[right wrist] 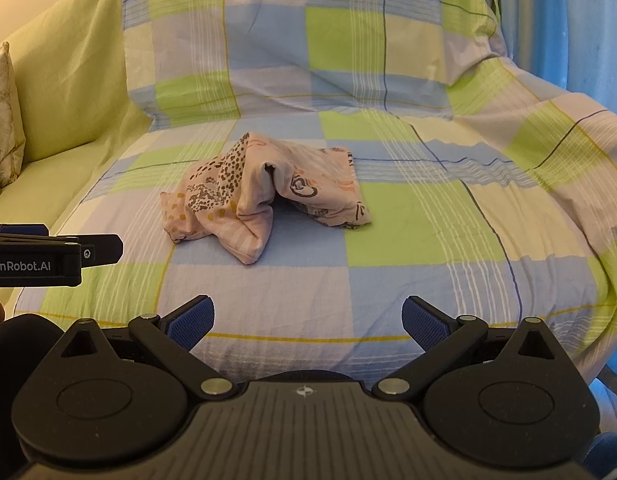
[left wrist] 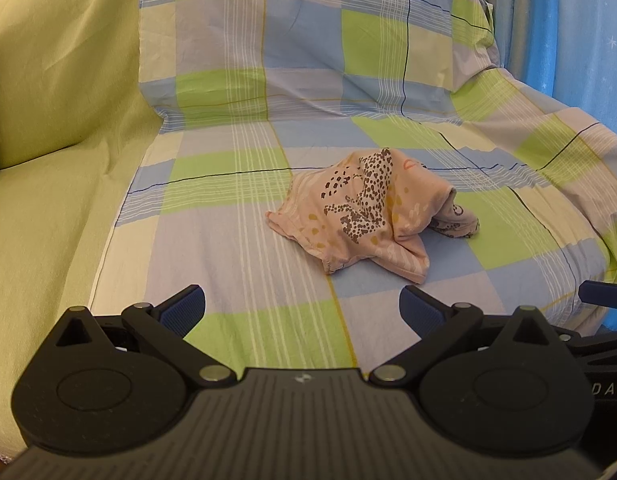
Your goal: Fold clothes
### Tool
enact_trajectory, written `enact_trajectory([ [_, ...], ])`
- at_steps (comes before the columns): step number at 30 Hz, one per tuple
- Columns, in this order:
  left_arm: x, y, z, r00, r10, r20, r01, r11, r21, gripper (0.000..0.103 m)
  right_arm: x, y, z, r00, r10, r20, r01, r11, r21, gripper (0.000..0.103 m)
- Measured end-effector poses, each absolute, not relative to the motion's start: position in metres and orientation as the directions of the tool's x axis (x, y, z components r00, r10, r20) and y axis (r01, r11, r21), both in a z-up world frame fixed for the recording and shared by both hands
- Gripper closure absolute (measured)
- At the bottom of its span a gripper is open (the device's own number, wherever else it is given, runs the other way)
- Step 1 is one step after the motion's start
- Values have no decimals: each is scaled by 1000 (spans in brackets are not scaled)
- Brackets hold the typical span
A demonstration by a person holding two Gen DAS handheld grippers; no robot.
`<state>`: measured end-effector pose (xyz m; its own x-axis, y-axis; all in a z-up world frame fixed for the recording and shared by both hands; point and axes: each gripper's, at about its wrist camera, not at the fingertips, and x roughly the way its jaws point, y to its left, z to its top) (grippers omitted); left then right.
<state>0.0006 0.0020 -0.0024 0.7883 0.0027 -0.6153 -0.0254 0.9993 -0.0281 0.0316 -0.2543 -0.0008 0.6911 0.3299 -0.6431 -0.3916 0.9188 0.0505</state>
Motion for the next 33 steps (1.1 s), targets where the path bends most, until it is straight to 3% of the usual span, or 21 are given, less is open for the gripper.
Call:
enact_trajectory([
  [33,0,7,-3,787,7,-617,-39,999,-37,1,35,-245,-2,677,327,-660,-405,914,38,0],
])
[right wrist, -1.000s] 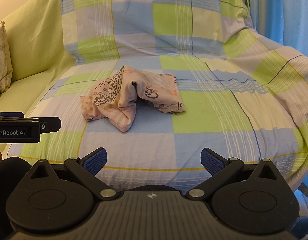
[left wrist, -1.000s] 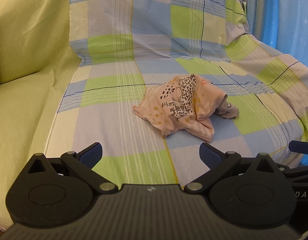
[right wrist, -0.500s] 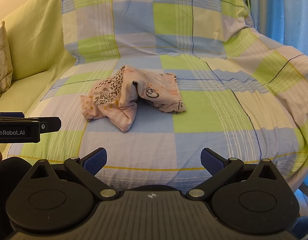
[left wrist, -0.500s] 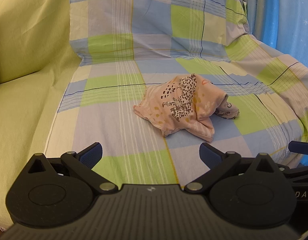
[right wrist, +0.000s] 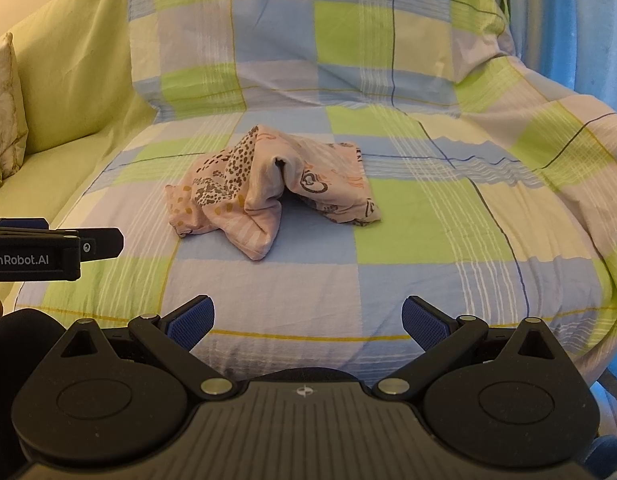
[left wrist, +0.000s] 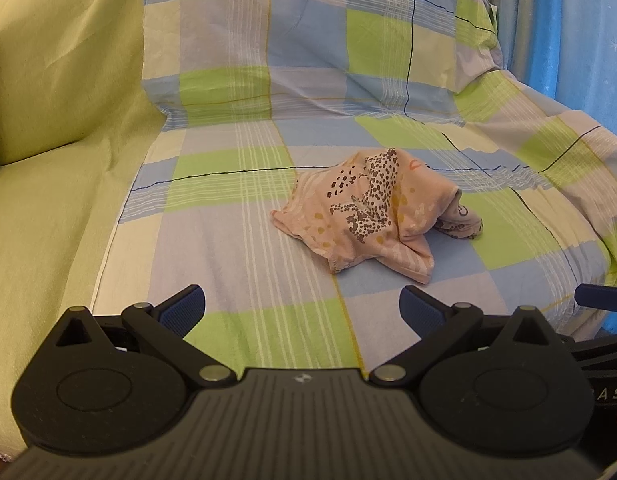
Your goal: Fold clothes
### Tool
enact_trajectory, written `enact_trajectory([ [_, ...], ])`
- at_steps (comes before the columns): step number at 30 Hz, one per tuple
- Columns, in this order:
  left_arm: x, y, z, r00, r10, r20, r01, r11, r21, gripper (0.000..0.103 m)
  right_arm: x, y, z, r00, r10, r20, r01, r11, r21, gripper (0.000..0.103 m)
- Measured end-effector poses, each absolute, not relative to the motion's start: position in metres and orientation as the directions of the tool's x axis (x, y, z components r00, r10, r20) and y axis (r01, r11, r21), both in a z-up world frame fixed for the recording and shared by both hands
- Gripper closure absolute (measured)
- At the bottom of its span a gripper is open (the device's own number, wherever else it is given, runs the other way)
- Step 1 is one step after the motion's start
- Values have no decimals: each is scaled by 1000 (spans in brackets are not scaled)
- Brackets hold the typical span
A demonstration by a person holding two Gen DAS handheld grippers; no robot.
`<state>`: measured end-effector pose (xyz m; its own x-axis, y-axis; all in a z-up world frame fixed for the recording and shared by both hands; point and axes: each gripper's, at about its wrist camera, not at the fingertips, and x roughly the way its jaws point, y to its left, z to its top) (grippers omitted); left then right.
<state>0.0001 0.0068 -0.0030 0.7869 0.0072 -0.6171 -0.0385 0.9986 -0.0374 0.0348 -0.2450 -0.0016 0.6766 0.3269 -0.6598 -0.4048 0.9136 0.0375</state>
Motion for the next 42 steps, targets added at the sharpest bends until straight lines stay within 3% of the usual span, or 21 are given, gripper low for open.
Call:
enact_trajectory([
  [42,3,-2,-4,777,27,-629,-34,999,2,1,43,-250,-6,646,338,-684,-394,916,81,0],
])
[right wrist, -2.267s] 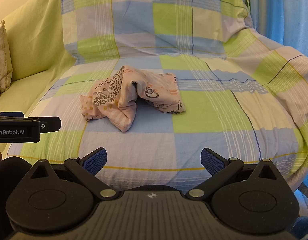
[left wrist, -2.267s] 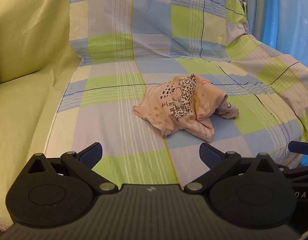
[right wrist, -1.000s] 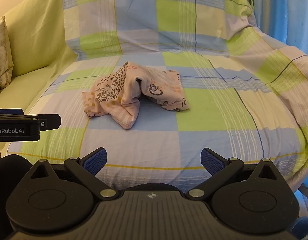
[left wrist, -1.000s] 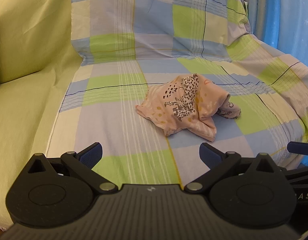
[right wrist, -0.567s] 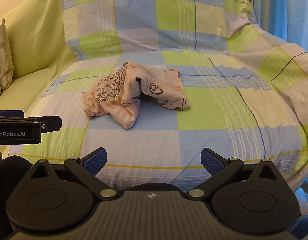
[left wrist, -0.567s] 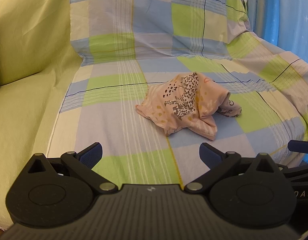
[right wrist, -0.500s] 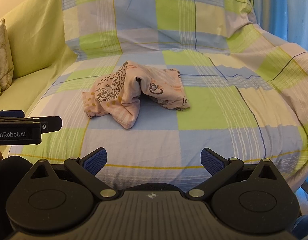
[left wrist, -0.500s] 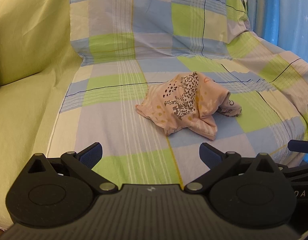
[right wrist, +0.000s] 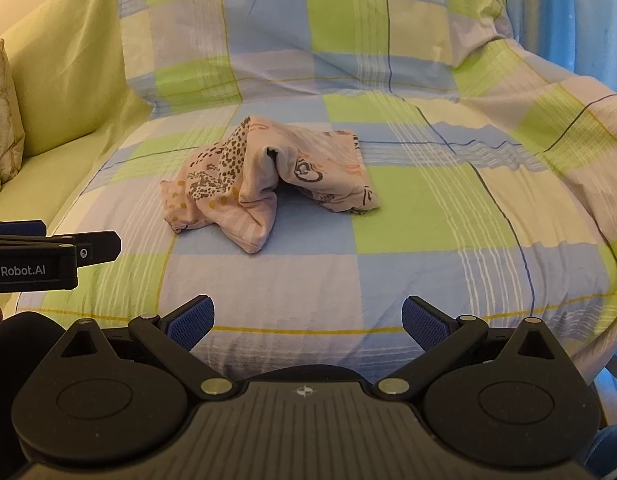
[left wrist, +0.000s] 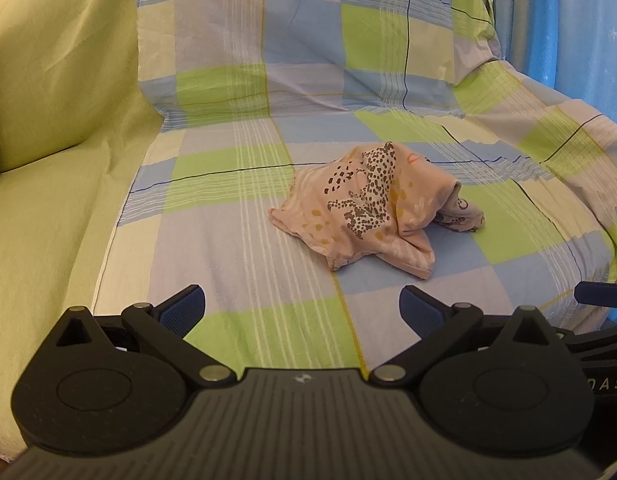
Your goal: Fold clothes
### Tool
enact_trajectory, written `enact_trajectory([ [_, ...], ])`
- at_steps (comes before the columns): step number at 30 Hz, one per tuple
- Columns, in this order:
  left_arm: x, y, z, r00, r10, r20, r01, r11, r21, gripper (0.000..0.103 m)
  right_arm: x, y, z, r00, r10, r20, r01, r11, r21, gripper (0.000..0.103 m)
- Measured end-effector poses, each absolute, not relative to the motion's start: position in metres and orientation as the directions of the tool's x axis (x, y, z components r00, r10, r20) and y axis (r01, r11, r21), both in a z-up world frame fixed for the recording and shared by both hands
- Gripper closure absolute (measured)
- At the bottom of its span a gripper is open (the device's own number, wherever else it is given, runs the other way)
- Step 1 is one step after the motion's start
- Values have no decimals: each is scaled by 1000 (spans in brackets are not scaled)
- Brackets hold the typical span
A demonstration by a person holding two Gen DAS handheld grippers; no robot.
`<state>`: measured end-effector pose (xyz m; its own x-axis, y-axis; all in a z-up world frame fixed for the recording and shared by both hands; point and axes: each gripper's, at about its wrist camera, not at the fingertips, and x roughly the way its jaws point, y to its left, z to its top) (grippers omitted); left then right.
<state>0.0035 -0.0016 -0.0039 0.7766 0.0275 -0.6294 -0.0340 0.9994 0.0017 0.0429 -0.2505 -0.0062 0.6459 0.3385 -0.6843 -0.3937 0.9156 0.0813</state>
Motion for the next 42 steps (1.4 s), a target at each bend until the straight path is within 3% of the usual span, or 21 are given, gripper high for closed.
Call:
enact_trajectory([
  [31,20,-7,1,783,9,-621,30,998,52,1,66,-267,-4,636,350,-688,-370,920,126,0],
  [40,36,-10,-4,780,-8,-625,82,992,91,1,91,-256,6,657,410,-633,-463,882,91,0],
  [42,42,-11,-5,785,-12,-620,114,986,124,1,99,-250,8,655,427,-623,-511,858,51,7],
])
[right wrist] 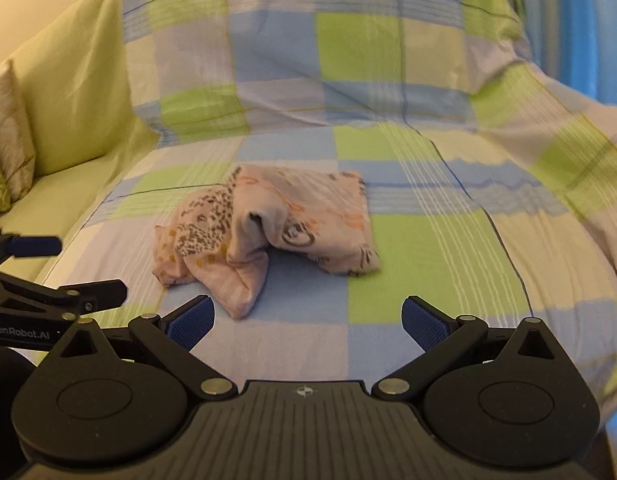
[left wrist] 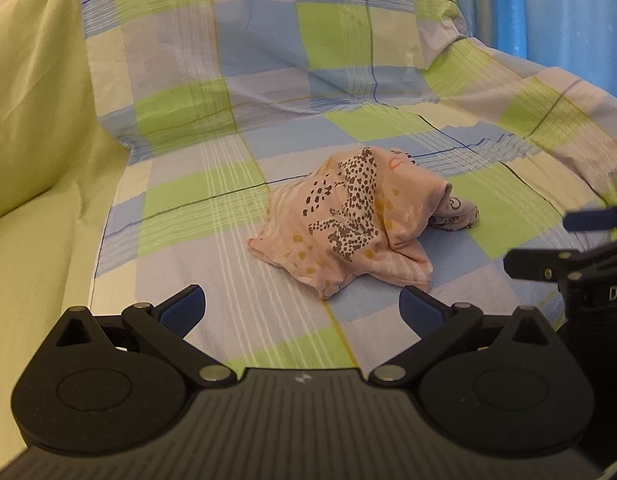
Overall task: Fold clothes
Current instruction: 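Grasp the pink shorts waistband with the right tool while the left tool grasps another edge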
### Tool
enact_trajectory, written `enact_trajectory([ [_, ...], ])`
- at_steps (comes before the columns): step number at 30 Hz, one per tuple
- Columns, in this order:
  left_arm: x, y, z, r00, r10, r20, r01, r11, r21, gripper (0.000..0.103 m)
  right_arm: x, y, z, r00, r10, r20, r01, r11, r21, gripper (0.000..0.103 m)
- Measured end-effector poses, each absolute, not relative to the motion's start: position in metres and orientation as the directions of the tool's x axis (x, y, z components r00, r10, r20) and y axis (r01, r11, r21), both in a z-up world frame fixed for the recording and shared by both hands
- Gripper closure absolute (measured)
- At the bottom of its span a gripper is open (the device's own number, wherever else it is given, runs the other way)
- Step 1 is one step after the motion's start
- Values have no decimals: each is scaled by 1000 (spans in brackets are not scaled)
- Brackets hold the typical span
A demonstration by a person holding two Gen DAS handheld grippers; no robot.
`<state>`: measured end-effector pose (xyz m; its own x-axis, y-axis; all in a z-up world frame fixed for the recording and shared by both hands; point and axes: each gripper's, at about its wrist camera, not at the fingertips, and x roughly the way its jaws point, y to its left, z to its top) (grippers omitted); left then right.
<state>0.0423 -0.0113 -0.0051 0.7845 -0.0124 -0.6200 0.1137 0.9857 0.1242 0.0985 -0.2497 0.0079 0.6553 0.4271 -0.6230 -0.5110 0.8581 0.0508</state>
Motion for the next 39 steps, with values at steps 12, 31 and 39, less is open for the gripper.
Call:
enact_trajectory([
  [12,93,-41,-47,736,-93,-671,403,857,322,19,149,-192,-36,694,359,-624,-692,572,-441,26],
  [31,71,16,57,674,-496,-547,493,854,-168,97,178,-262,98,519,665,-537,-718,680,149,96],
  [39,106,44,38,742,-275,-611,243,960,-137,89,222,-230,76,690,468,-552,-610,786,-97,87],
])
